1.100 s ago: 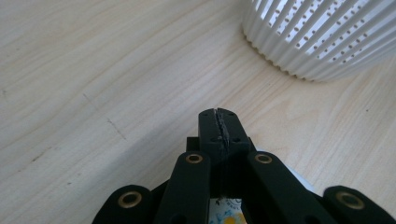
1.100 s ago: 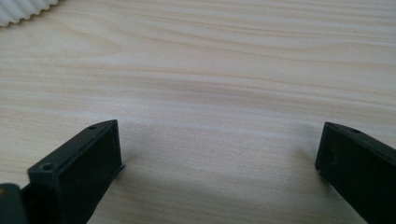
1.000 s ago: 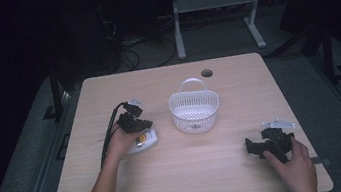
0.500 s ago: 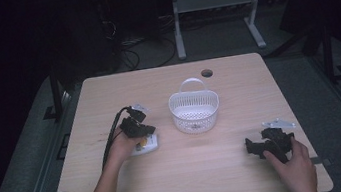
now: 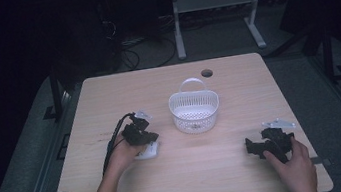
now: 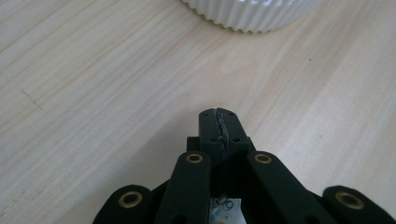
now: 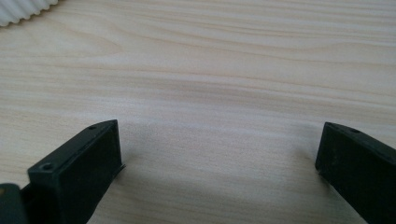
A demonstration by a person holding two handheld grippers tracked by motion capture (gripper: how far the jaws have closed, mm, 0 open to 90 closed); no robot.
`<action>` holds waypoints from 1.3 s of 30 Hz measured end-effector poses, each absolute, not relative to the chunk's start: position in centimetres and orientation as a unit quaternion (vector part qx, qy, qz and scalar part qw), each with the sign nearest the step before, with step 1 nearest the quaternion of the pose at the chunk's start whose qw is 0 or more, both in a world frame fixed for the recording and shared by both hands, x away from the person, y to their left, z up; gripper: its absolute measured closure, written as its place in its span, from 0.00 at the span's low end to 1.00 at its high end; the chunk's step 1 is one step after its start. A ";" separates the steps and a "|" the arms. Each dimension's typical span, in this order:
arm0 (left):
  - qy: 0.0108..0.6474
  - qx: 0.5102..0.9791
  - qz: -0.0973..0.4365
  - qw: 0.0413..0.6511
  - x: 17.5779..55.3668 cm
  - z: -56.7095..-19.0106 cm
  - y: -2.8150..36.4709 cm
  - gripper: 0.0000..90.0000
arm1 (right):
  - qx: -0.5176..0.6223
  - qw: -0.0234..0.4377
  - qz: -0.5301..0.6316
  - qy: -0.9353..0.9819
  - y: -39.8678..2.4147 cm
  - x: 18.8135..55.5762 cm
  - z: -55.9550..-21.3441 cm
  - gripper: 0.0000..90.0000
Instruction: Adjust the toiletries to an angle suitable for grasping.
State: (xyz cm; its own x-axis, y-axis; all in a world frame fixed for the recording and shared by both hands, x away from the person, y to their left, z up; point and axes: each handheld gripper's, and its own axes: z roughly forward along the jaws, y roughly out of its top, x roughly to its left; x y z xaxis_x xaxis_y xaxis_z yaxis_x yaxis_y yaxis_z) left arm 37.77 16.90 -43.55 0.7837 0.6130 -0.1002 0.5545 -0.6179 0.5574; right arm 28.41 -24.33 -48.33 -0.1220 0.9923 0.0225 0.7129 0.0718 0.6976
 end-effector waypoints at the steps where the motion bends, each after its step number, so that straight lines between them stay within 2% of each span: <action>1: 0.324 0.897 0.046 0.298 37.3 -43.4 16.8 1.00 | 0.617 0.242 0.289 0.691 -24.3 28.4 -48.3 0.00; 28: 0.305 0.904 0.023 0.299 31.3 -43.4 19.6 1.00 | 0.617 0.242 0.289 0.691 -24.3 28.4 -48.3 0.00; 39: 0.315 0.893 0.019 0.321 30.4 -43.2 21.0 1.00 | 0.617 0.242 0.289 0.691 -24.3 28.4 -48.3 0.00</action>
